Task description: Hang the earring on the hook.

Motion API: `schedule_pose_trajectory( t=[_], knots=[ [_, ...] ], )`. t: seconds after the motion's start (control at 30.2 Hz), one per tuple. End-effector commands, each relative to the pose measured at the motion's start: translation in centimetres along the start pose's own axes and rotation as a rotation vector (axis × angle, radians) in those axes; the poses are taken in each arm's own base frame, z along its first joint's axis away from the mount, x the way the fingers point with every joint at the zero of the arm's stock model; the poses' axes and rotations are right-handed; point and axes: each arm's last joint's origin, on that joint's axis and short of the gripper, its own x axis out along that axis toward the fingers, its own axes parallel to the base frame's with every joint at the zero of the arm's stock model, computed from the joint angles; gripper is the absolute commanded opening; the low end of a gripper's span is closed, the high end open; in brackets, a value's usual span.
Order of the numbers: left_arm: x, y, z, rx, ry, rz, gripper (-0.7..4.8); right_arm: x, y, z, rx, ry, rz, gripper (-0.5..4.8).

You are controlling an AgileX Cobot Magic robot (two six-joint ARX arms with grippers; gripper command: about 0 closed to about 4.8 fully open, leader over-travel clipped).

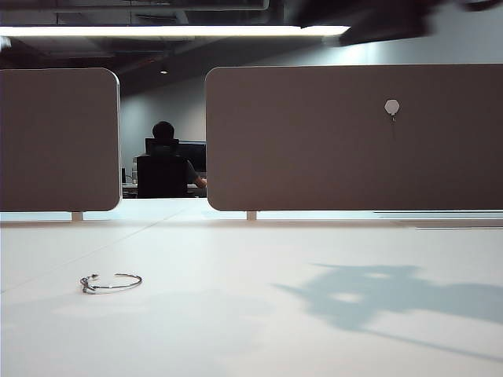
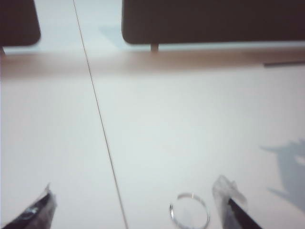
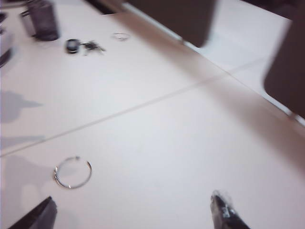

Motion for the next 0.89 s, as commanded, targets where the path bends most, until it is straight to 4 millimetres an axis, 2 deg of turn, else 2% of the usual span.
schedule_pose_trajectory(
  t=[0.03,0.23,0.36,0.4,0.5,0.73,0.89],
  knots=[
    [0.4,0.0,0.3,0.027,0.109,-0.014,4.79,3.9,0.6,0.4,-0.068,0.112,0.077,4.2],
    [1.1,-0.5,0.3,0.061,0.199,-0.075,4.79,10.0,2.0,0.3,-0.17,0.246,0.229,4.17],
    [1.6,-1.2,-0.4,0.076,0.284,-0.127,4.79,13.0,3.1,-0.7,-0.258,0.296,0.301,4.12],
    [1.7,-1.4,-0.6,0.085,0.31,-0.139,4.79,13.7,3.3,-1.1,-0.269,0.317,0.317,3.93],
    [2.0,-1.9,-1.0,0.121,0.367,-0.116,4.79,15.0,4.1,-2.2,-0.269,0.345,0.352,3.67],
    [2.0,-2.6,-1.1,0.184,0.381,-0.024,4.79,16.7,6.4,-3.8,-0.299,0.365,0.432,3.67],
    [2.0,-2.6,-1.1,0.187,0.381,-0.03,4.79,17.9,7.5,-4.6,-0.313,0.344,0.45,3.67]
  ],
)
